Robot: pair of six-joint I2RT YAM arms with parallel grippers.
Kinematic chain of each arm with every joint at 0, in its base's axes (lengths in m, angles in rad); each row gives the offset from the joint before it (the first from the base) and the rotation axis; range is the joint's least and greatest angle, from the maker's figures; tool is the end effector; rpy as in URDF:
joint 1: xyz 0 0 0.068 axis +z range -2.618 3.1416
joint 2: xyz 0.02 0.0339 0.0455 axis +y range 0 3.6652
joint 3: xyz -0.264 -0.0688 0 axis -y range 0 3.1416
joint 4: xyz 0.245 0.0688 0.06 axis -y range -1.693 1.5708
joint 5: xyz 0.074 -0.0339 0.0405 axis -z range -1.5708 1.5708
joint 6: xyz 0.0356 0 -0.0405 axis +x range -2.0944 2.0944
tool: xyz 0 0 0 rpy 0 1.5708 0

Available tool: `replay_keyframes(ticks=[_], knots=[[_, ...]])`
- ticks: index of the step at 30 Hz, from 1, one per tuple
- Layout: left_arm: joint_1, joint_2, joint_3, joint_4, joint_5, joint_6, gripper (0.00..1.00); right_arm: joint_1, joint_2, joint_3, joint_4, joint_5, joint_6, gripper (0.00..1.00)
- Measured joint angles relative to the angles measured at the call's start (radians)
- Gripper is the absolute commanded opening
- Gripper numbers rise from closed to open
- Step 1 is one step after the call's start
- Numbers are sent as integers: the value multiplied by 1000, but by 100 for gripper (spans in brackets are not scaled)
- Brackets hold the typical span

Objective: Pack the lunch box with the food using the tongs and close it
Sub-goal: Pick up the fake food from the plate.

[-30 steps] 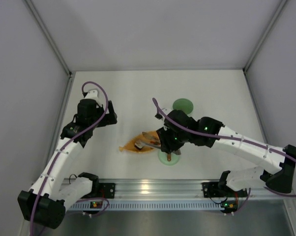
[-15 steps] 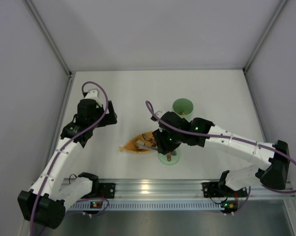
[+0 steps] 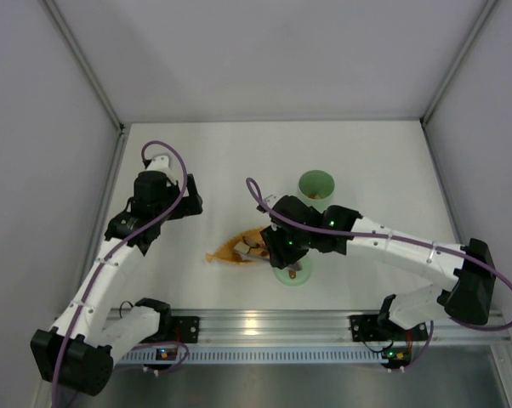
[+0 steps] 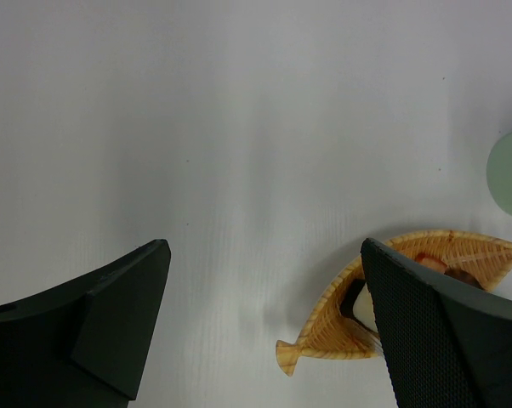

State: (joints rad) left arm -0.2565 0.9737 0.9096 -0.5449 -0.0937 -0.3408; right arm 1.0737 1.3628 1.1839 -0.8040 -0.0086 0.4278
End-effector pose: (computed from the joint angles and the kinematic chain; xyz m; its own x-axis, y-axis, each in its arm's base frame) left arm 0.2037 -0.0500 0.3134 -0.5811 -0.1916 -0.7909 -0.0169 0.9745 -0.2237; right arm 0.1323 0.2445 0.2961 -0.7266 -0.4694 -0.5017 -0.6372 0.7335 0.2366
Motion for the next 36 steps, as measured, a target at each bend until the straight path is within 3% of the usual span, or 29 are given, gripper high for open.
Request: replay_keyframes(ticks=[5, 12, 18, 27, 36], knots=[[0, 0, 0, 0, 0, 0, 99, 0, 8, -6, 11, -3, 1, 38], [0, 0, 0, 0, 0, 0, 99, 0, 8, -7, 11, 0, 3, 23], [0, 0, 0, 0, 0, 0, 99, 4, -12, 4, -22, 60, 2, 22], [0, 0, 0, 0, 0, 0, 99, -4, -100, 149, -131, 205, -2, 23], [0, 0, 0, 0, 1, 0, 99, -171, -218, 230, -249, 342, -28, 25]])
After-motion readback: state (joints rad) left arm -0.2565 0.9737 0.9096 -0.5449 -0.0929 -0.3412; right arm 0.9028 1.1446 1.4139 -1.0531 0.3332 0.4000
